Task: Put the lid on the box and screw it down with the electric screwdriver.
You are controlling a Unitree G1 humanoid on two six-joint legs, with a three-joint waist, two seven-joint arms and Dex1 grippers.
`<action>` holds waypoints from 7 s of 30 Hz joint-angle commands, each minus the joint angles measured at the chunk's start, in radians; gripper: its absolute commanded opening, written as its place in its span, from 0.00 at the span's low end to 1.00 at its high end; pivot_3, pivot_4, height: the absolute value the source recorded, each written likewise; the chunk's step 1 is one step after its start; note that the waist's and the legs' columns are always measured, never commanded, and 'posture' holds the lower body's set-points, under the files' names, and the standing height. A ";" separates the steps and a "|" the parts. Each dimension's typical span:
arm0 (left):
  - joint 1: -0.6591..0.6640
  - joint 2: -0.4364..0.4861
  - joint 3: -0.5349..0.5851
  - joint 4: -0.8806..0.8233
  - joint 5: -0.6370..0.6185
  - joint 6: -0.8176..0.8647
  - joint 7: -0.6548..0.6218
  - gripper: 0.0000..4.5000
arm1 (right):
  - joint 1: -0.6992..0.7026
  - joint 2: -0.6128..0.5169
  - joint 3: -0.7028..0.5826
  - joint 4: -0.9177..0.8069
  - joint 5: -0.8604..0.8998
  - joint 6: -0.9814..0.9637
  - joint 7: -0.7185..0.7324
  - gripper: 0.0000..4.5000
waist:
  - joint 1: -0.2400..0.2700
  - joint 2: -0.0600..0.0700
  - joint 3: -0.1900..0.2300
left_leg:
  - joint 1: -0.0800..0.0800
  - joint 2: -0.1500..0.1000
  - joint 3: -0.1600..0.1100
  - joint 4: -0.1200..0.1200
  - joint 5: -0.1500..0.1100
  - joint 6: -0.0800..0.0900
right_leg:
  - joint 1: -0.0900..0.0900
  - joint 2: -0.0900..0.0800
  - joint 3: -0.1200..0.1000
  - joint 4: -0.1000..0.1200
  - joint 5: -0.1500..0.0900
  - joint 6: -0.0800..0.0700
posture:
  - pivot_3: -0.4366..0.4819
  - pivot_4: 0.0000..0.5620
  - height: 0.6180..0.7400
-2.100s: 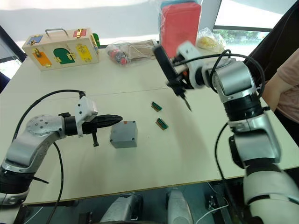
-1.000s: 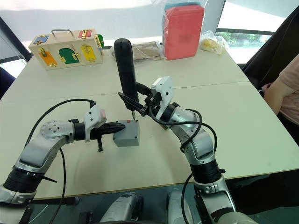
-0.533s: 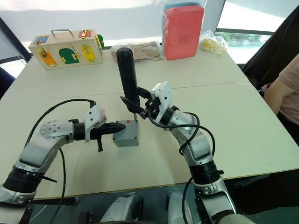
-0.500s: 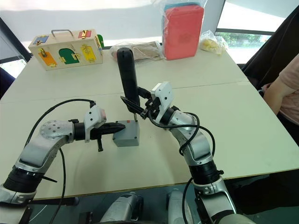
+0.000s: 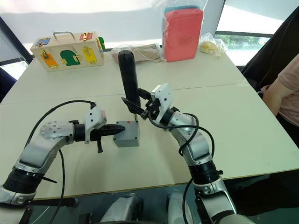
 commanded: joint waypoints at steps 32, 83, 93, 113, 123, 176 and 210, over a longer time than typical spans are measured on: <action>0.017 0.006 -0.086 0.082 0.081 -0.065 -0.035 0.00 | 0.082 -0.062 0.083 0.086 -0.106 0.146 -0.135 0.41 | 0.005 0.001 -0.027 | 0.034 0.000 -0.002 -0.016 -0.007 0.011 | 0.031 -0.001 -0.001 -0.016 -0.004 0.004 | 0.48 0.27 1.00; 0.023 -0.008 -0.137 0.150 0.108 -0.113 -0.043 0.00 | 0.138 -0.090 0.081 0.078 -0.129 0.118 -0.178 0.41 | 0.030 0.005 -0.036 | 0.049 -0.001 -0.006 -0.028 -0.011 0.010 | 0.049 -0.005 -0.001 -0.031 -0.019 0.013 | 0.48 0.27 1.00; 0.009 -0.007 -0.124 0.128 0.095 -0.102 -0.046 0.00 | 0.035 -0.078 -0.025 -0.082 0.002 0.128 -0.143 0.41 | 0.028 0.006 -0.023 | 0.046 0.000 -0.006 -0.030 -0.011 0.009 | 0.045 -0.006 -0.001 -0.032 -0.021 0.014 | 0.48 0.27 1.00; -0.115 0.090 0.102 -0.096 -0.130 0.043 -0.112 0.00 | -0.314 -0.532 -0.312 -0.062 0.330 1.170 -0.285 0.41 | 0.018 0.005 0.018 | -0.013 0.001 -0.007 -0.028 0.001 -0.002 | -0.011 -0.003 -0.003 -0.030 0.000 0.001 | 0.48 0.27 1.00; -0.117 0.104 0.163 -0.159 -0.224 0.095 -0.094 0.00 | -0.337 -0.589 -0.172 0.233 0.254 1.337 -0.304 0.41 | 0.015 0.005 0.023 | -0.020 0.001 -0.004 -0.015 0.000 -0.001 | -0.014 -0.002 -0.003 -0.026 0.002 0.001 | 0.48 0.27 1.00; -0.122 -0.120 -0.044 0.304 0.137 -0.192 0.072 0.00 | -0.098 -0.280 0.256 -0.205 0.046 0.792 -0.021 0.00 | 0.002 0.002 0.023 | -0.017 0.000 -0.004 0.003 0.000 -0.001 | -0.009 0.000 -0.003 -0.014 0.008 0.001 | 0.48 0.27 1.00; 0.024 0.118 0.019 0.014 0.023 -0.053 -0.148 0.00 | -0.228 -0.226 0.242 0.180 -0.171 0.408 0.065 0.00 | -0.002 0.001 0.022 | -0.017 0.000 -0.003 0.004 0.000 -0.001 | -0.010 0.002 -0.002 -0.012 0.008 0.001 | 0.48 0.27 1.00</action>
